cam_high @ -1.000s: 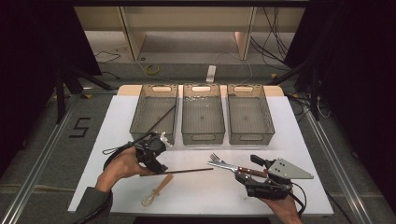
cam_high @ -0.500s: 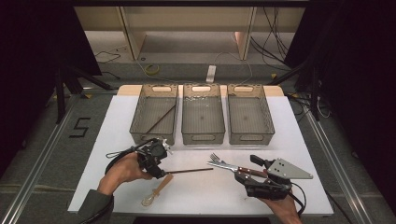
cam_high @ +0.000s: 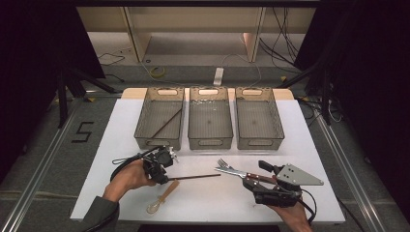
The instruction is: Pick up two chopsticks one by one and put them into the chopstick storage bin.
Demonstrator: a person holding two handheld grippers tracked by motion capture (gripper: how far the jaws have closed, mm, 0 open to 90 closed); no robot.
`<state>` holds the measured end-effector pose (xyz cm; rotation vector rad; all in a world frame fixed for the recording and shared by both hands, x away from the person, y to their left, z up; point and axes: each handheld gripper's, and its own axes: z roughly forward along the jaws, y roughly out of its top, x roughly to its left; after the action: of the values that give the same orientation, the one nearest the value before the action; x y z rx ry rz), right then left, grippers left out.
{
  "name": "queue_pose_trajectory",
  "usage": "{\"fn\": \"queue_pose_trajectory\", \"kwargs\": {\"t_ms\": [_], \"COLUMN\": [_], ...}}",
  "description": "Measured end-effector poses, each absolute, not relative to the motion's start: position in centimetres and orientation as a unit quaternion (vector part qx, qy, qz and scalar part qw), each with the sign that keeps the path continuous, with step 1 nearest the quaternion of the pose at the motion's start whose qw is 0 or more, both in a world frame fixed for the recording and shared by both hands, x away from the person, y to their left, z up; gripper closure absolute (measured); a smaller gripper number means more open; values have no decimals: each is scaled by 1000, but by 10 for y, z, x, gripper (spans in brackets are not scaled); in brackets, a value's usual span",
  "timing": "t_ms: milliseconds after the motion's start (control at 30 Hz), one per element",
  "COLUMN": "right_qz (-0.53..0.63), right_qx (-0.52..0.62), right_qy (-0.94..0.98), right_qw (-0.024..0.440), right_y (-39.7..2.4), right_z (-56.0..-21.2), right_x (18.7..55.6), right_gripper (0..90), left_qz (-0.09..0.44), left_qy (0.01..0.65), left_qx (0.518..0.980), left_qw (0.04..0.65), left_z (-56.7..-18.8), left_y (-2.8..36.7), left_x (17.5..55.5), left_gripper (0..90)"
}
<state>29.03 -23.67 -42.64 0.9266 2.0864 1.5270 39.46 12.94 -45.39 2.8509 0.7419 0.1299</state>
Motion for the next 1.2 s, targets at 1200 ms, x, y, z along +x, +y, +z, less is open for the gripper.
{"fn": "queue_pose_trajectory", "kwargs": {"t_ms": [1200], "right_qz": [540], "right_qx": [331], "right_qy": [748], "right_qw": [197], "right_y": [-237], "right_z": [-427], "right_x": [291], "right_gripper": [194], "left_qz": [29], "left_qy": [196], "left_qx": [977], "left_qw": [82], "left_z": [-458], "left_y": [127], "left_x": [392], "left_gripper": [839]}}
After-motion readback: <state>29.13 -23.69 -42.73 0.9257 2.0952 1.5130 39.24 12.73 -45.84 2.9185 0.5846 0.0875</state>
